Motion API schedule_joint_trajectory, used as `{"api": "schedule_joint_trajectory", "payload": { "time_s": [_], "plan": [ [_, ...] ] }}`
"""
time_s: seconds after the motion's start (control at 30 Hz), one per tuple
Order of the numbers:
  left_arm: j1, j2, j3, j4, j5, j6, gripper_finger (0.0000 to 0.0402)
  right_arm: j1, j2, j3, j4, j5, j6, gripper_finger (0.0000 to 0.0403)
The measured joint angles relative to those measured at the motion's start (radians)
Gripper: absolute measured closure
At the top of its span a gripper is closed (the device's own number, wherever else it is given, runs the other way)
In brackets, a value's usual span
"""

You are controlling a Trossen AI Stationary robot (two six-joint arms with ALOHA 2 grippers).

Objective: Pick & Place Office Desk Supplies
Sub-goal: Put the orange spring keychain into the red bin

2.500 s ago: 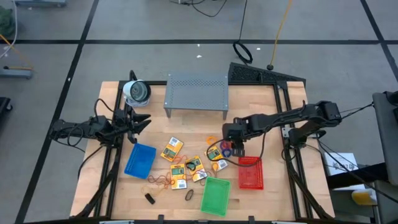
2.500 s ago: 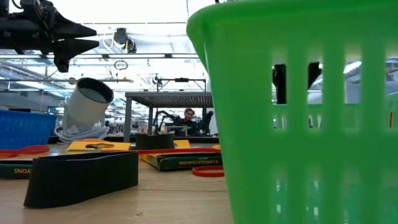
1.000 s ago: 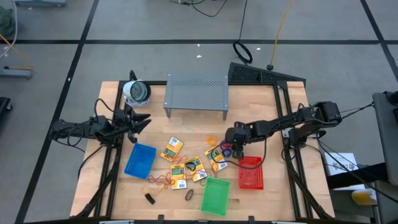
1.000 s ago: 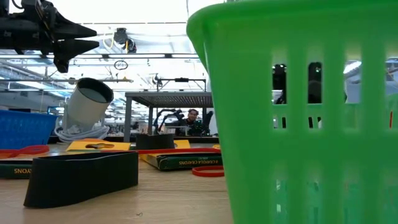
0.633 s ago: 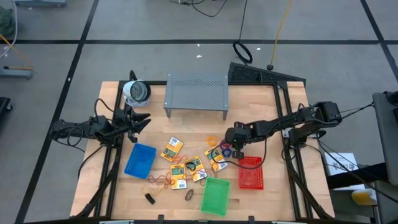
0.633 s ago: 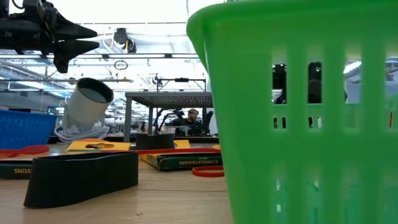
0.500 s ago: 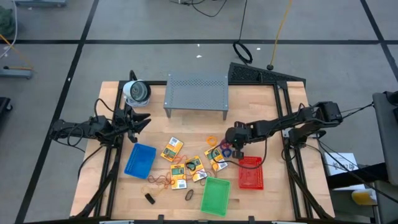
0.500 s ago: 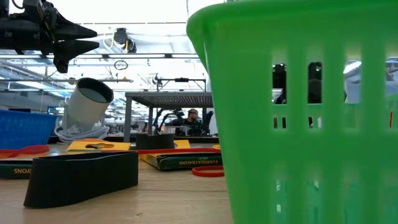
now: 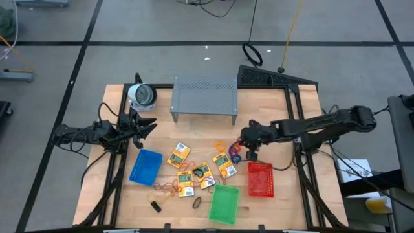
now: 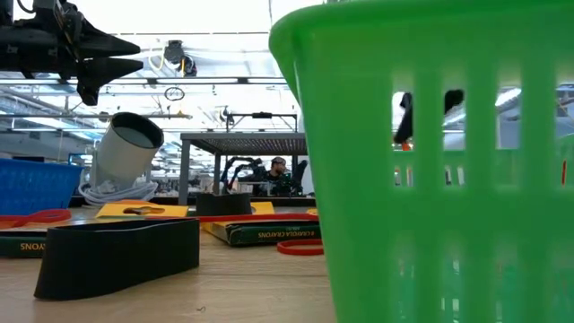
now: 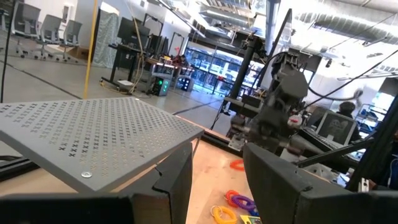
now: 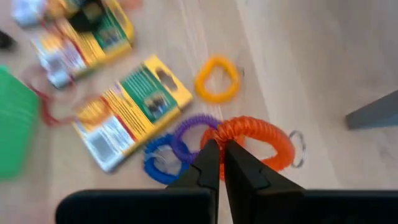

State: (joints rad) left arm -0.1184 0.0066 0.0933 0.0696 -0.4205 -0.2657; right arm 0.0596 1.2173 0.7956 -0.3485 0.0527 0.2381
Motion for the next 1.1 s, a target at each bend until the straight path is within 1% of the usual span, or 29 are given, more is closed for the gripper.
{"api": "schedule_joint_trajectory", "payload": {
  "time_s": [0.1, 0.3, 0.43, 0.6, 0.83, 0.93, 1.1],
  "plan": [
    [0.000, 0.000, 0.000, 0.000, 0.000, -0.002, 0.0250, 0.025, -0.079, 0.000, 0.000, -0.006, 0.009, 0.0402],
    [0.000, 0.000, 0.000, 0.000, 0.000, -0.010, 0.0250, 0.090, -0.211, 0.001, 0.000, -0.139, 0.008, 0.0402],
    [0.000, 0.000, 0.000, 0.000, 0.000, -0.012, 0.0250, 0.157, -0.270, 0.001, 0.000, -0.210, 0.020, 0.0402],
    [0.000, 0.000, 0.000, 0.000, 0.000, -0.032, 0.0250, 0.254, -0.314, 0.001, -0.004, -0.266, 0.035, 0.0402],
    [0.000, 0.000, 0.000, 0.001, 0.000, -0.035, 0.0250, 0.360, -0.315, -0.011, -0.051, -0.263, 0.181, 0.0403],
    [0.000, 0.000, 0.000, 0.001, 0.000, -0.035, 0.0250, 0.386, -0.314, -0.066, -0.028, -0.263, 0.226, 0.0403],
    [0.000, 0.000, 0.000, 0.002, 0.000, -0.037, 0.0250, 0.393, -0.314, -0.198, 0.015, -0.262, 0.343, 0.0403]
  ]
}}
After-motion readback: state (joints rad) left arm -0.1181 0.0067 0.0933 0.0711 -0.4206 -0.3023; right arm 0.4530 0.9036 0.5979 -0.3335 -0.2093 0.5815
